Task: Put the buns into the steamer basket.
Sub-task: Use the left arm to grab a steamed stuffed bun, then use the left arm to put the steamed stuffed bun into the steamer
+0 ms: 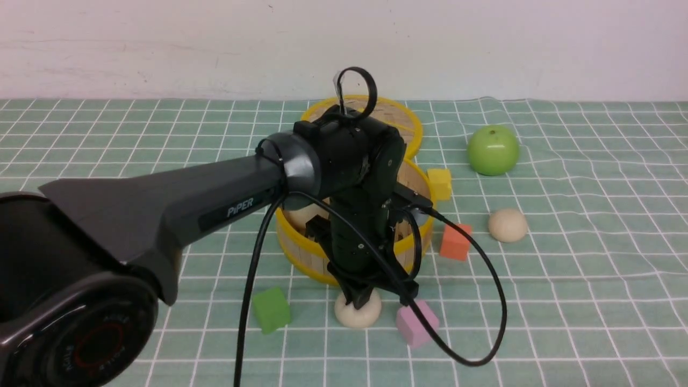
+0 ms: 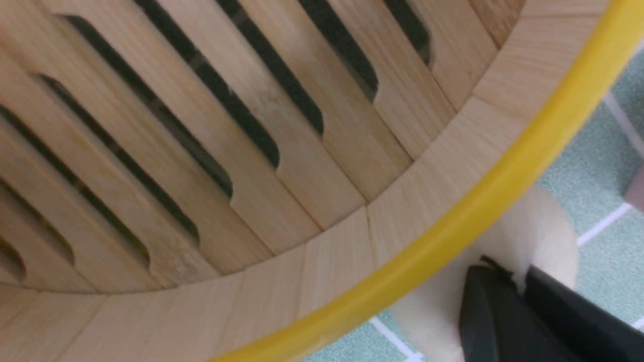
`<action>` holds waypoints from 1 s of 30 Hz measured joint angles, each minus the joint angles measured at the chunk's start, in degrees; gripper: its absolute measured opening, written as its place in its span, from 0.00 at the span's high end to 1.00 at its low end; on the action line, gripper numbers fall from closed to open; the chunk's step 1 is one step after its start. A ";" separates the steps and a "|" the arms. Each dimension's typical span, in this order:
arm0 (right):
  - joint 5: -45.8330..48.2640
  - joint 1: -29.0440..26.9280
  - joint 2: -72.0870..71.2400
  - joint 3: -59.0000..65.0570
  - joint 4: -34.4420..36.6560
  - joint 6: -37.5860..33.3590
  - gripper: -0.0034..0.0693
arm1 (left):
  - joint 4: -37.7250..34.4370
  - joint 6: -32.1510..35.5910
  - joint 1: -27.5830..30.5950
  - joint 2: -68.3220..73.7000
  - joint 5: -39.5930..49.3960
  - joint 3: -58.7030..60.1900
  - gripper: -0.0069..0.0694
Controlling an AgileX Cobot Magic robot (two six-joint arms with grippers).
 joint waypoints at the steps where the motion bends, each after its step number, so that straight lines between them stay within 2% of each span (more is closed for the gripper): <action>1: 0.00 0.00 0.00 0.00 0.00 0.00 0.62 | -0.01 0.00 0.00 -0.07 0.24 0.00 0.93; 9: 0.00 0.00 0.00 0.00 0.00 0.00 0.62 | -3.26 0.00 0.00 -4.97 4.51 0.05 0.93; 14: 0.00 0.00 0.00 0.00 0.00 0.00 0.62 | -4.13 0.76 0.00 -10.08 4.06 0.05 0.93; 20: 0.00 0.00 0.00 0.00 0.00 0.00 0.62 | -1.25 1.97 0.52 -12.02 -4.59 0.05 0.93; 25: 0.00 0.00 0.00 0.00 0.00 0.00 0.62 | 0.66 0.18 3.92 -8.79 -18.53 0.05 0.93; 30: 0.00 0.00 0.00 0.00 0.00 0.00 0.62 | 1.14 -2.24 5.95 -4.10 -22.06 0.05 0.91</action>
